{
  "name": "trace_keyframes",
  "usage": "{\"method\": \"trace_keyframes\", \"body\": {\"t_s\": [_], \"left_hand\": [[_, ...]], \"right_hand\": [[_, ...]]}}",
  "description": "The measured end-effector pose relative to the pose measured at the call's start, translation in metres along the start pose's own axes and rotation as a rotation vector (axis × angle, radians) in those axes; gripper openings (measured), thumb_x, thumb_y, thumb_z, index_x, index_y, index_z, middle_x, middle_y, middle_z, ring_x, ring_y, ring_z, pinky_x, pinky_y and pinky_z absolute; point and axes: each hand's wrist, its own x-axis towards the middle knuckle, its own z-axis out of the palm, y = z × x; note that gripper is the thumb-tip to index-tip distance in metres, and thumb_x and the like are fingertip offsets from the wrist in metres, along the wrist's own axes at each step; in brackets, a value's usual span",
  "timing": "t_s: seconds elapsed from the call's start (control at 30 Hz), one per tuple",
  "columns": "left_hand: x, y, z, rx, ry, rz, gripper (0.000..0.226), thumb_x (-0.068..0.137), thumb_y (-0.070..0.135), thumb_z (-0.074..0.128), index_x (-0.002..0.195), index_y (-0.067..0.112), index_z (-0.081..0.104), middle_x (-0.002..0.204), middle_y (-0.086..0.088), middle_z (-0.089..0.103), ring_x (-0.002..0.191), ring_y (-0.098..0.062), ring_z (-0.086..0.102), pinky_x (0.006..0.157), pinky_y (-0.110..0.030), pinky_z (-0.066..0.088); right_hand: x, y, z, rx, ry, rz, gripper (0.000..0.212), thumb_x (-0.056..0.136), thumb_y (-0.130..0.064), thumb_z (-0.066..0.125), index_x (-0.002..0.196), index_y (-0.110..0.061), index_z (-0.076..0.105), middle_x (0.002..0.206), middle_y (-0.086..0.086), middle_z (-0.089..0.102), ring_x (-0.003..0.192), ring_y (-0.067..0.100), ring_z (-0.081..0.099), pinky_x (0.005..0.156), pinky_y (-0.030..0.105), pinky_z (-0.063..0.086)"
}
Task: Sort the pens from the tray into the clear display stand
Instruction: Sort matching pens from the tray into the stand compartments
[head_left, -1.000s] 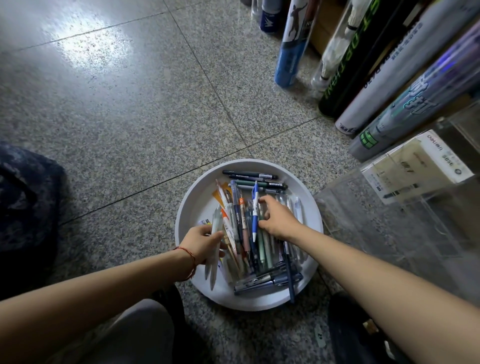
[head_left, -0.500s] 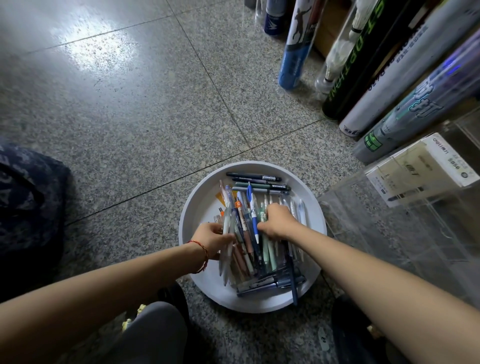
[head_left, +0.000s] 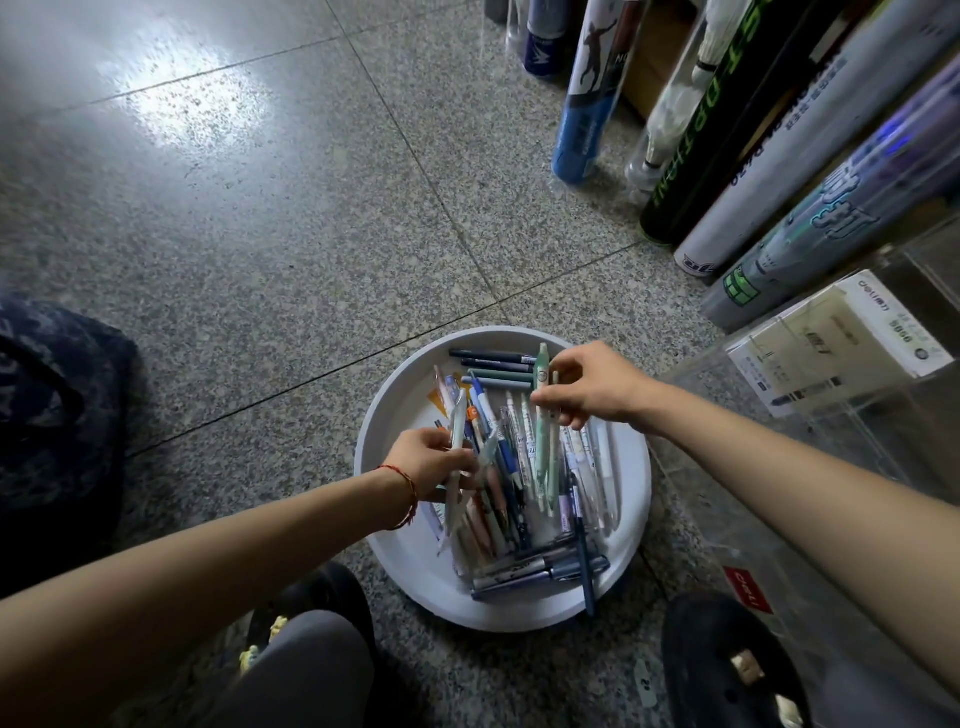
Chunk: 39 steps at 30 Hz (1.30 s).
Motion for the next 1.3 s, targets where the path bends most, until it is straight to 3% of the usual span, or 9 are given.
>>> {"method": "trace_keyframes", "body": {"t_s": [0.2, 0.37, 0.53, 0.63, 0.77, 0.93, 1.07, 1.17, 1.3], "left_hand": [[-0.006, 0.020, 0.005, -0.119, -0.097, 0.016, 0.009, 0.092, 0.011, 0.052, 0.091, 0.006, 0.060, 0.082, -0.009, 0.068, 0.064, -0.019, 0.068, 0.055, -0.025, 0.056], [-0.020, 0.041, 0.021, -0.188, -0.250, 0.002, 0.012, 0.091, 0.011, 0.047, 0.084, 0.007, 0.056, 0.076, -0.007, 0.060, 0.059, -0.017, 0.061, 0.055, -0.025, 0.056], [-0.029, 0.046, 0.031, -0.102, -0.257, 0.169, 0.006, 0.090, 0.011, 0.055, 0.094, 0.014, 0.058, 0.079, 0.000, 0.061, 0.063, -0.009, 0.060, 0.056, -0.022, 0.052], [-0.034, 0.055, 0.033, -0.102, -0.295, 0.204, 0.007, 0.089, 0.009, 0.056, 0.090, 0.011, 0.063, 0.074, 0.001, 0.070, 0.062, -0.008, 0.065, 0.057, -0.022, 0.055], [-0.045, 0.074, 0.037, -0.154, -0.324, 0.233, 0.011, 0.091, 0.007, 0.052, 0.090, 0.009, 0.063, 0.066, 0.003, 0.070, 0.058, -0.007, 0.066, 0.054, -0.021, 0.055], [-0.069, 0.114, 0.056, -0.215, -0.397, 0.262, 0.017, 0.095, 0.009, 0.043, 0.092, 0.007, 0.059, 0.070, -0.007, 0.070, 0.056, -0.015, 0.066, 0.055, -0.026, 0.055], [-0.108, 0.183, 0.089, -0.222, -0.443, 0.448, 0.022, 0.096, 0.011, 0.037, 0.085, 0.003, 0.054, 0.055, -0.012, 0.065, 0.044, -0.022, 0.063, 0.047, -0.029, 0.054], [-0.146, 0.231, 0.116, -0.193, -0.453, 0.600, 0.021, 0.097, 0.014, 0.039, 0.085, 0.004, 0.052, 0.053, -0.009, 0.061, 0.040, -0.020, 0.058, 0.043, -0.031, 0.053], [-0.185, 0.274, 0.157, -0.162, -0.514, 0.712, 0.025, 0.097, 0.021, 0.042, 0.079, 0.007, 0.053, 0.053, -0.004, 0.057, 0.037, -0.012, 0.049, 0.037, -0.019, 0.042]], "right_hand": [[-0.011, -0.007, -0.004, 0.105, -0.121, 0.018, 0.021, 0.078, -0.009, 0.071, 0.094, 0.003, 0.064, 0.072, 0.009, 0.064, 0.046, 0.007, 0.058, 0.044, 0.018, 0.047], [-0.019, -0.010, -0.002, 0.165, -0.134, -0.001, 0.020, 0.078, -0.009, 0.071, 0.094, 0.000, 0.064, 0.070, 0.005, 0.065, 0.046, 0.006, 0.056, 0.044, 0.016, 0.046], [-0.030, -0.013, -0.008, 0.255, -0.071, -0.056, 0.024, 0.080, -0.009, 0.069, 0.097, 0.006, 0.062, 0.068, 0.005, 0.061, 0.045, 0.003, 0.053, 0.041, 0.013, 0.041], [-0.039, -0.022, -0.015, 0.380, -0.062, -0.067, 0.019, 0.088, -0.013, 0.059, 0.094, 0.005, 0.061, 0.063, 0.004, 0.059, 0.046, 0.005, 0.055, 0.042, 0.014, 0.046], [-0.060, -0.039, -0.035, 0.577, -0.065, -0.044, 0.017, 0.092, -0.003, 0.049, 0.103, 0.009, 0.056, 0.074, 0.015, 0.059, 0.054, 0.014, 0.063, 0.055, 0.020, 0.056], [-0.096, -0.064, -0.050, 0.481, 0.136, -0.137, 0.003, 0.091, 0.002, 0.052, 0.090, 0.002, 0.055, 0.056, 0.009, 0.062, 0.045, 0.013, 0.062, 0.047, 0.021, 0.054], [-0.131, -0.104, -0.097, 0.464, 0.433, -0.290, 0.018, 0.092, 0.000, 0.050, 0.075, -0.005, 0.049, 0.038, -0.002, 0.054, 0.033, 0.008, 0.054, 0.036, 0.019, 0.047], [-0.171, -0.132, -0.139, 0.416, 0.651, -0.392, 0.017, 0.091, -0.003, 0.052, 0.075, -0.006, 0.049, 0.041, 0.000, 0.053, 0.031, 0.008, 0.052, 0.034, 0.019, 0.045], [-0.239, -0.150, -0.186, 0.495, 0.756, -0.436, 0.006, 0.092, -0.004, 0.053, 0.087, -0.005, 0.054, 0.060, 0.007, 0.054, 0.034, 0.007, 0.054, 0.037, 0.016, 0.044]]}}
